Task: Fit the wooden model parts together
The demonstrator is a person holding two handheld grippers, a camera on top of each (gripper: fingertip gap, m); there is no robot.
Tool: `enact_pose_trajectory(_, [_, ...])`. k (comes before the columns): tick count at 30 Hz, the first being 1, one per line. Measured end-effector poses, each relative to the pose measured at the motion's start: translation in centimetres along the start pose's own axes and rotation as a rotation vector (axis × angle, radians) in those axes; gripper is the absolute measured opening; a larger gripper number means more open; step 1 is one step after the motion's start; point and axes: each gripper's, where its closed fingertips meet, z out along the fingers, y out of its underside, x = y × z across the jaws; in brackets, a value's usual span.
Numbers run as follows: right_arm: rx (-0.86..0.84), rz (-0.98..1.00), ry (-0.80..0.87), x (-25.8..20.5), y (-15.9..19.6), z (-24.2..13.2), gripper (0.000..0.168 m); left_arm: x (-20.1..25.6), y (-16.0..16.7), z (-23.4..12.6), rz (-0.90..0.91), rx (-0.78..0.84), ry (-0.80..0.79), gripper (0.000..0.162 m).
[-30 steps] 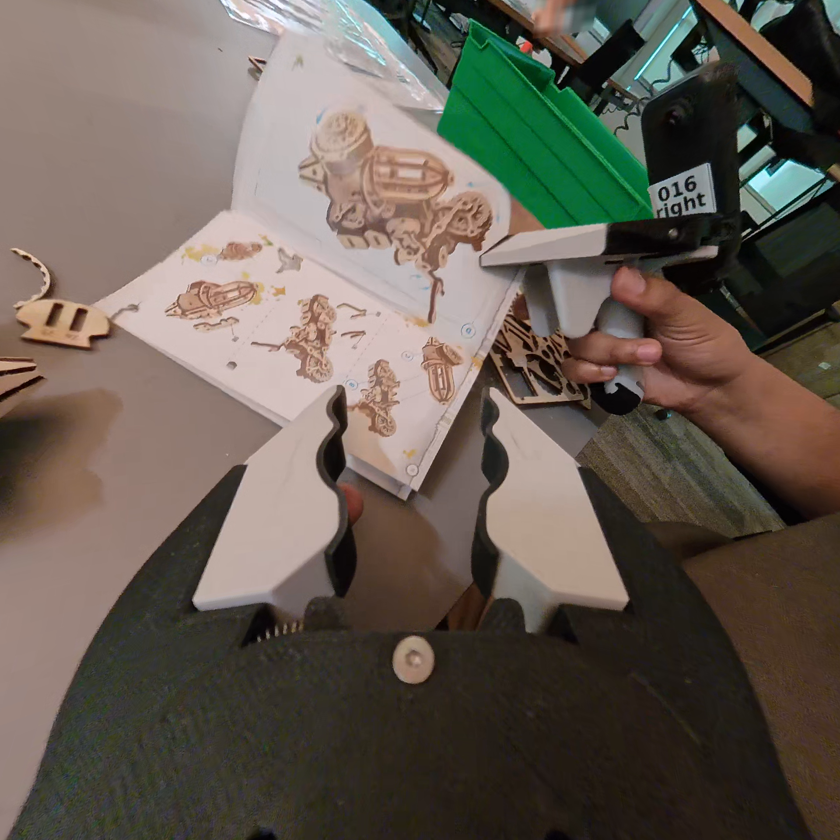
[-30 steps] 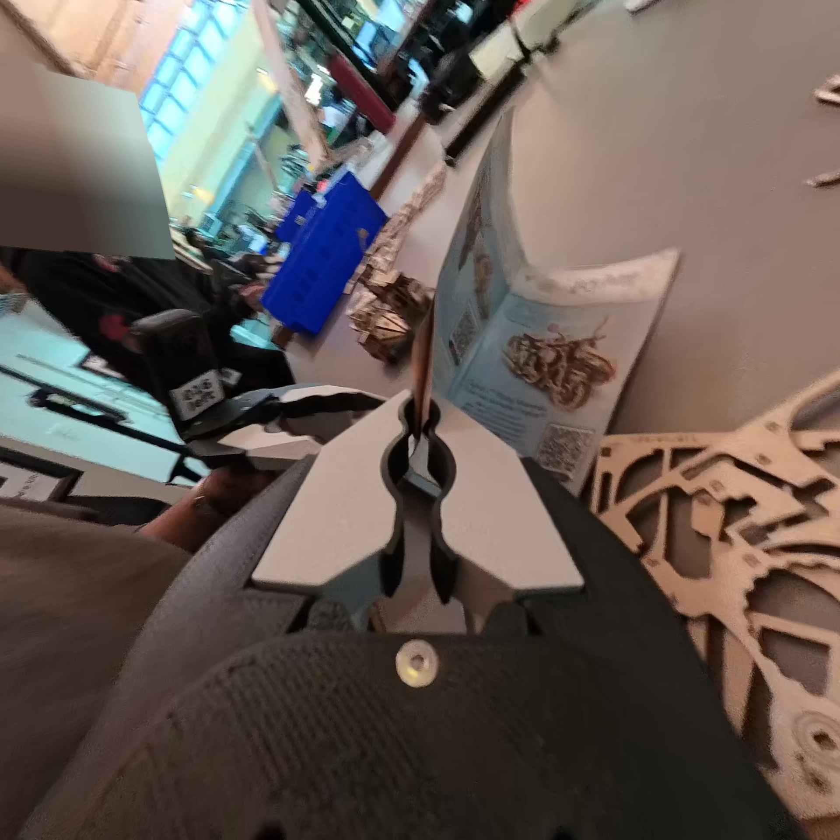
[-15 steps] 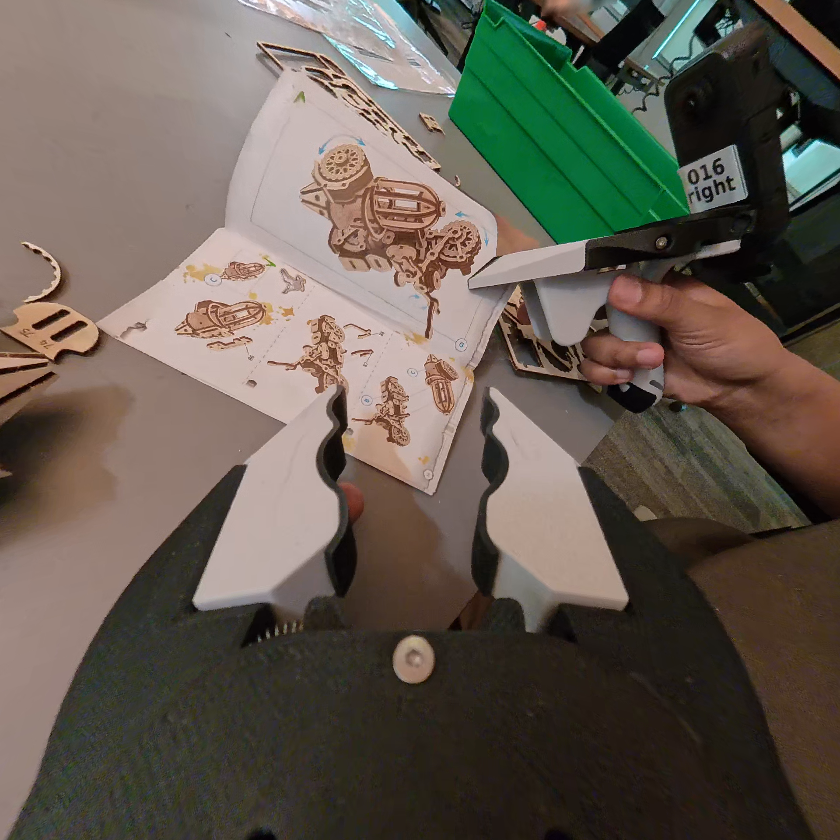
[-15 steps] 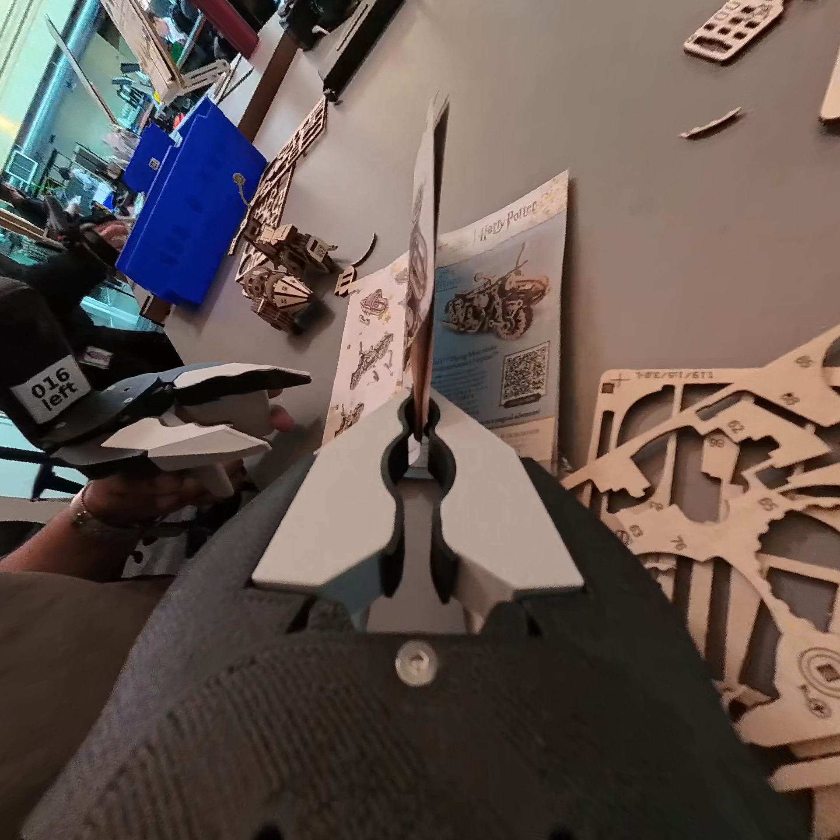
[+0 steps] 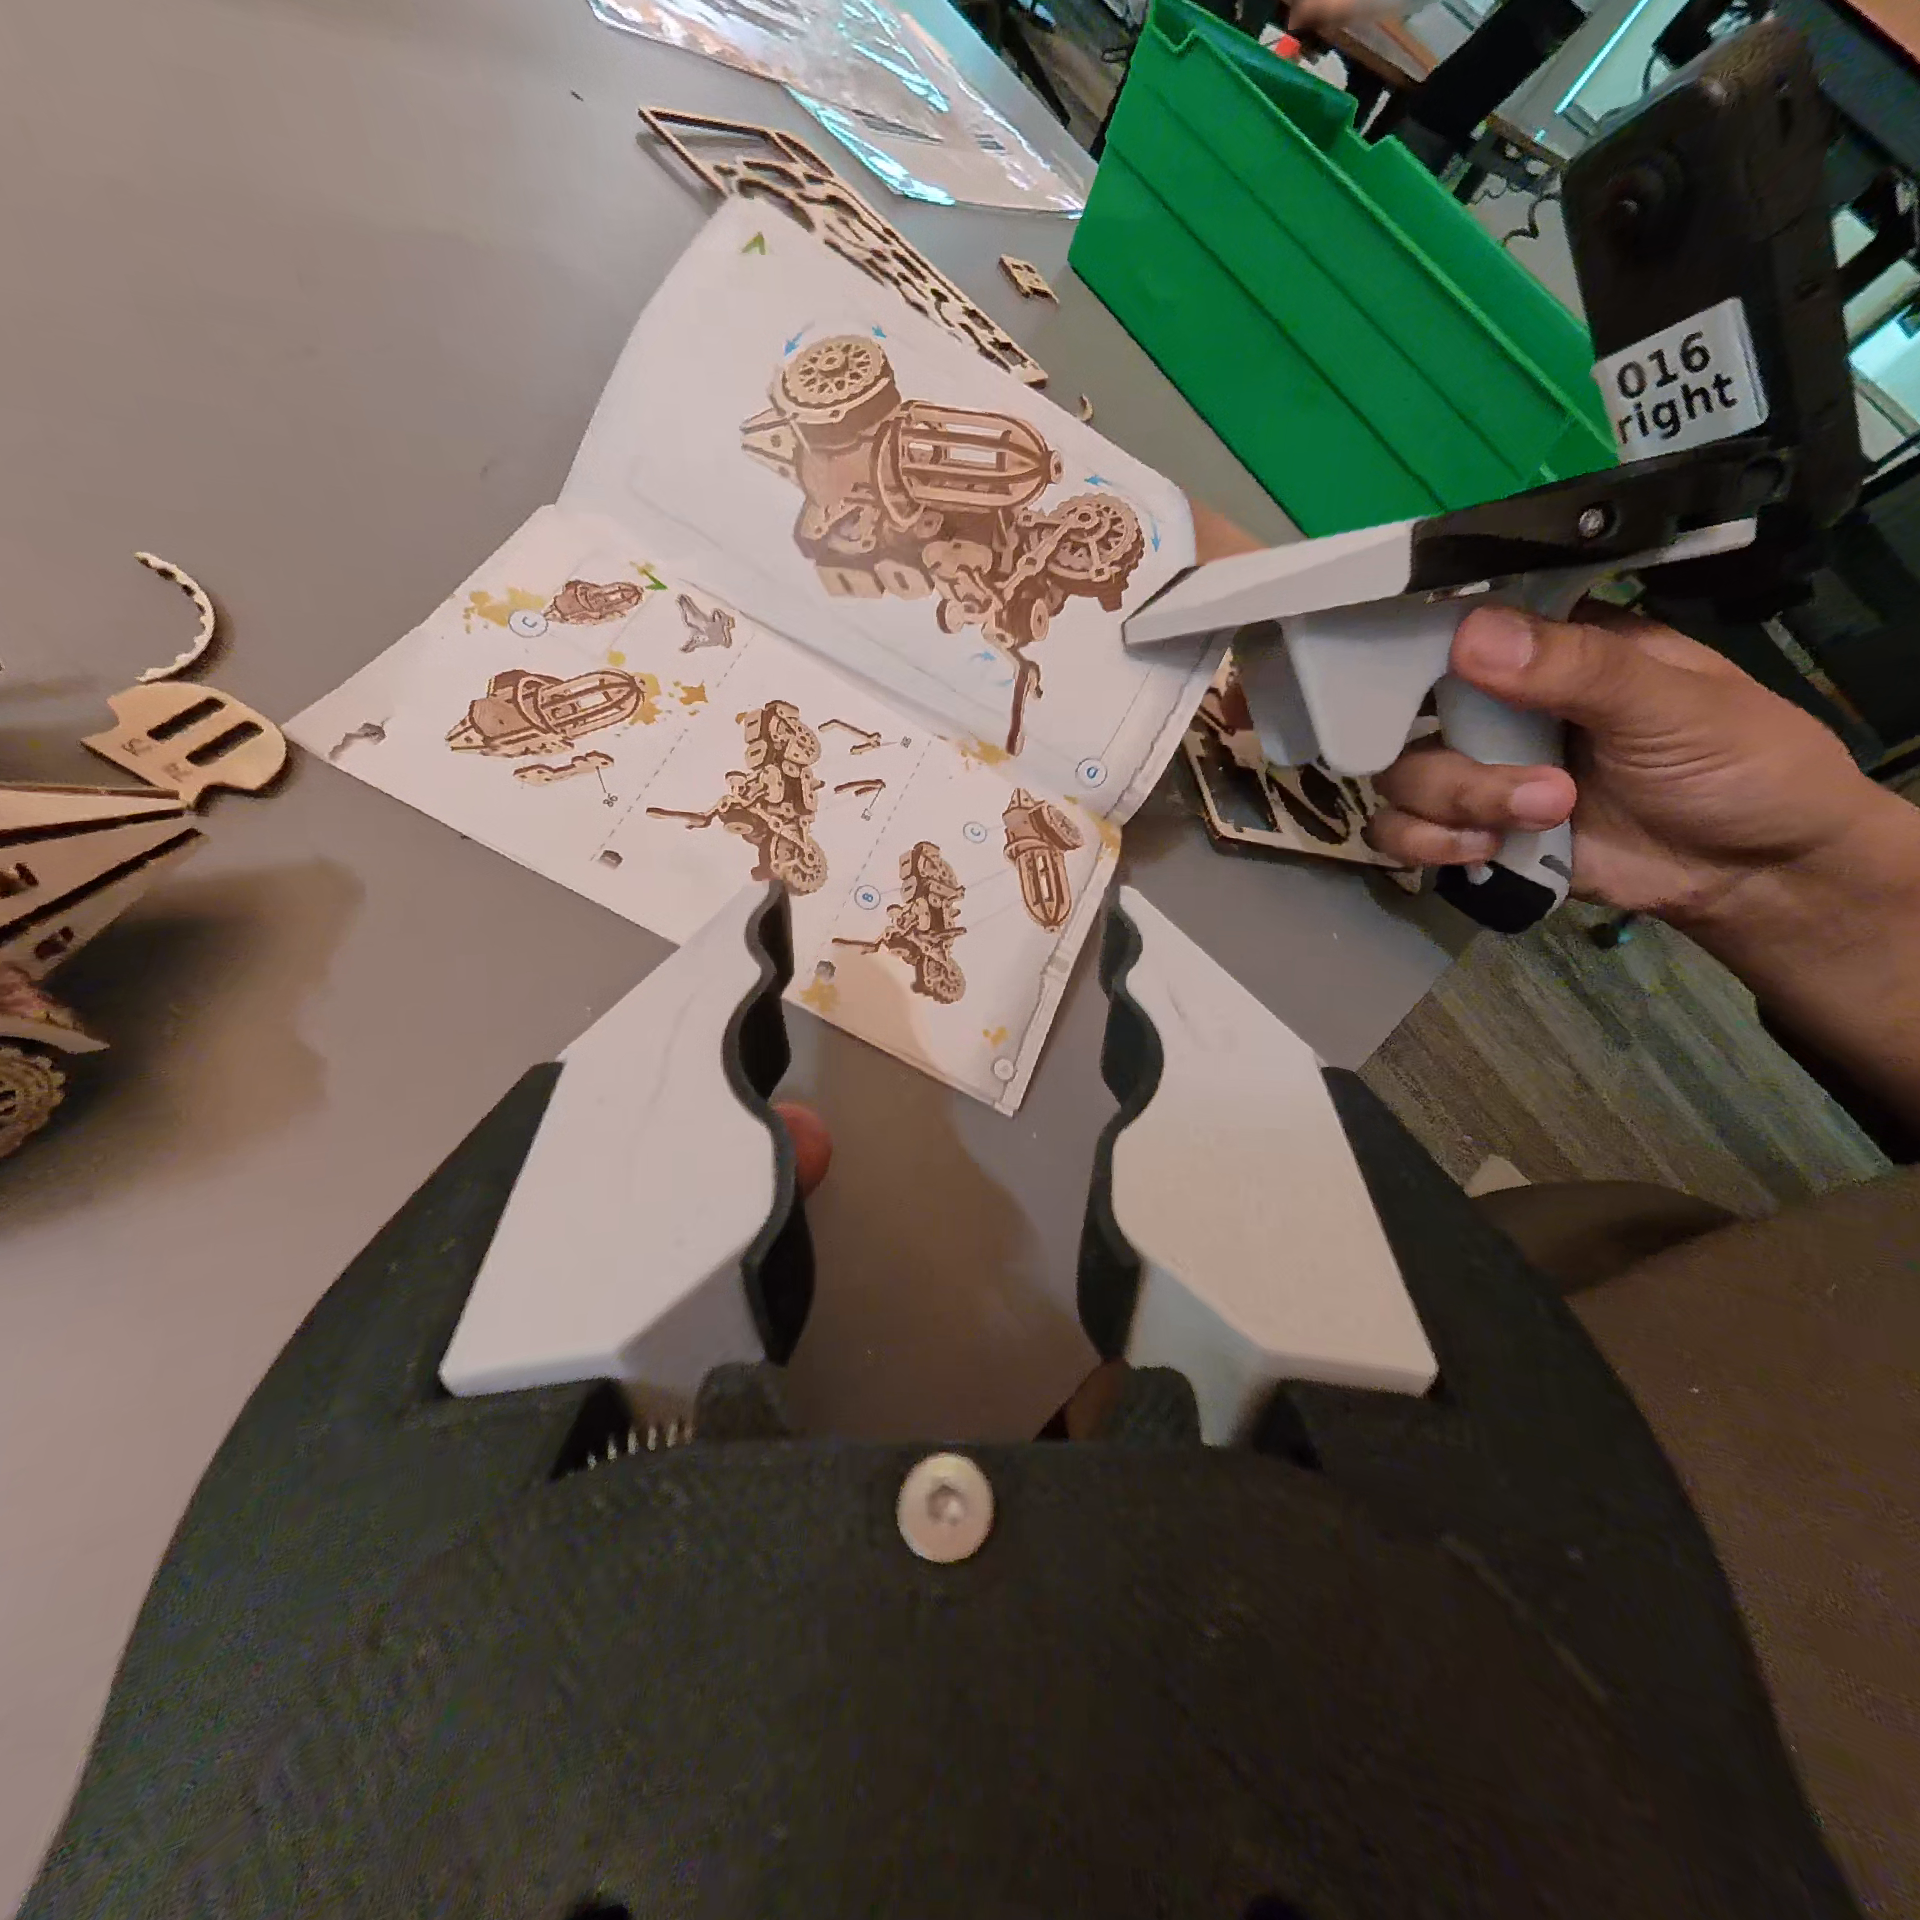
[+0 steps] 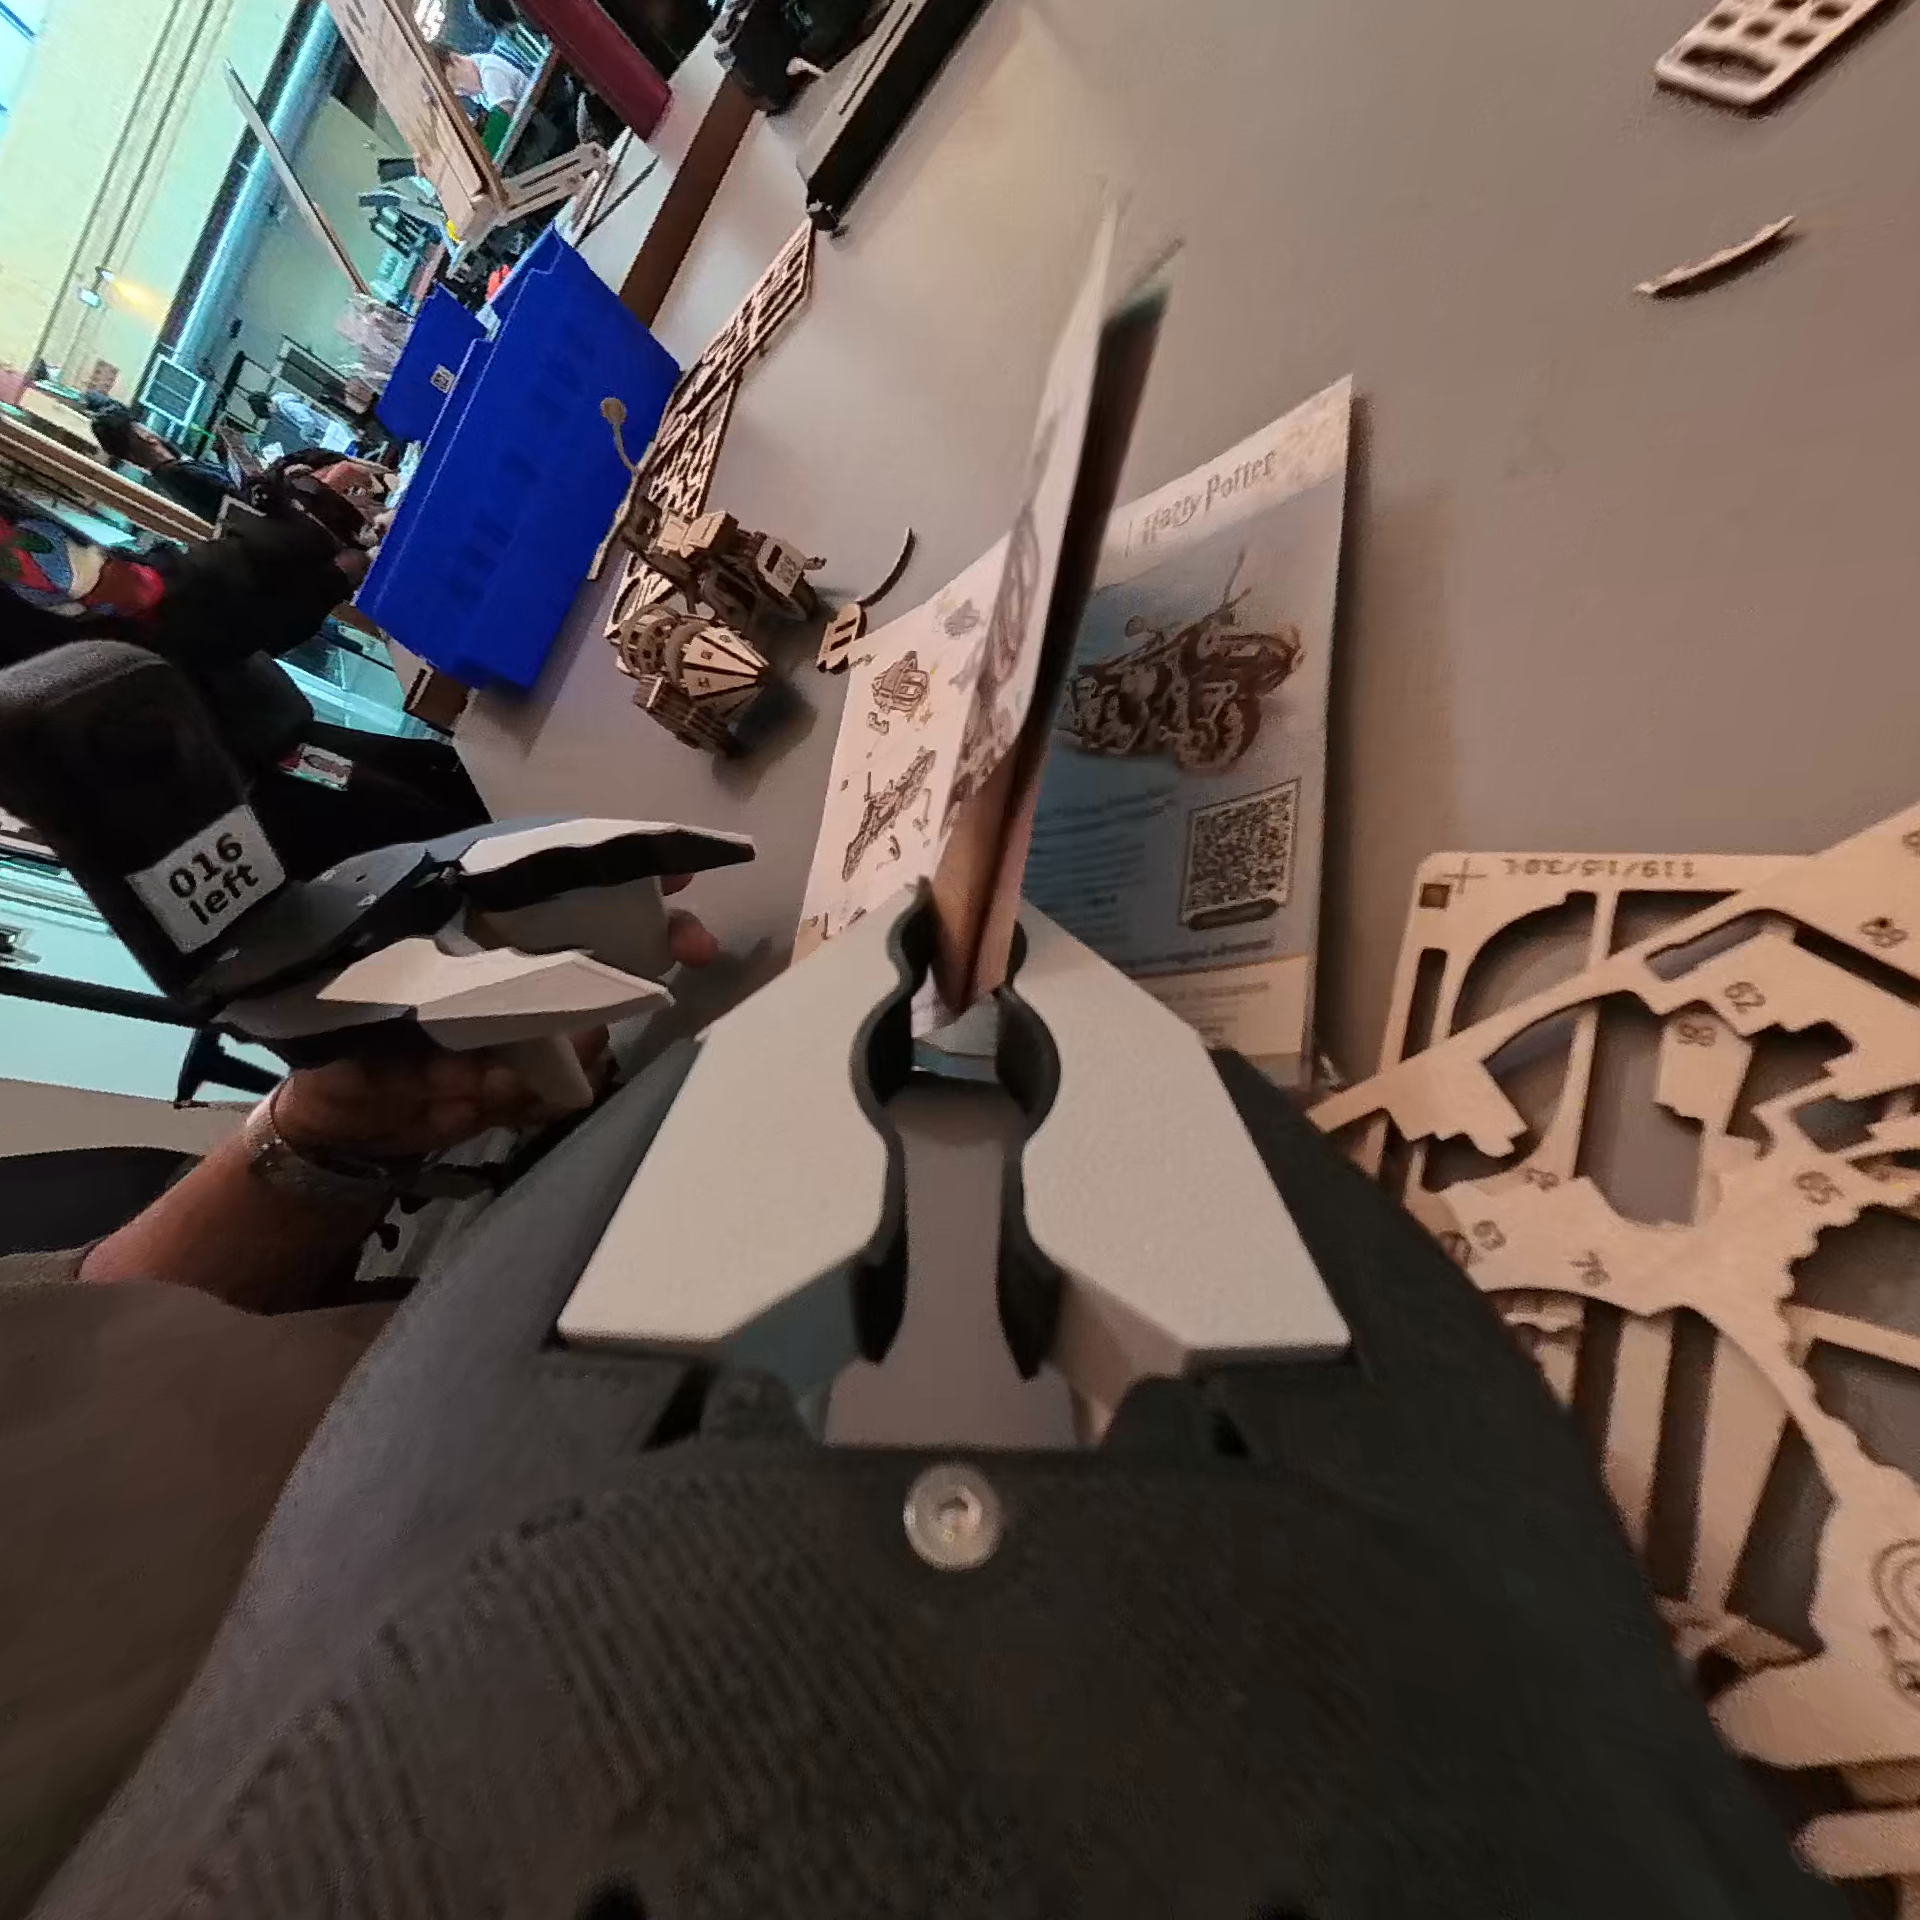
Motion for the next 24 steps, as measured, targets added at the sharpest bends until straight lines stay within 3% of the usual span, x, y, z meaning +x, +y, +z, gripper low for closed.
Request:
enact_pose_trajectory(4, [0.028,-0.083,0.029,0.4,-1.4,-0.6,0.035,0.1,0.2,-0.7,-0.033,0.022,-0.007,0.057])
enact_pose_trajectory(7, [0.086,-0.15,0.04,0.5,-3.4,-1.2,0.046,-0.4,0.3,-1.7,-0.029,0.049,-0.042,0.058])
enact_pose_trajectory(15, [0.161,-0.414,0.127,0.5,-7.7,-0.5,0.053,-2.5,1.0,-5.7,-0.014,0.116,-0.19,0.057])
enact_pose_trajectory(20, [0.141,-0.479,-0.013,-2.9,-7.9,1.6,0.063,-2.7,2.1,-7.5,-0.021,0.13,-0.245,0.056])
enact_pose_trajectory(24, [0.102,-0.293,-0.199,-5.3,-8.4,2.5,0.083,-3.2,2.6,-9.0,0.009,0.131,-0.304,0.056])
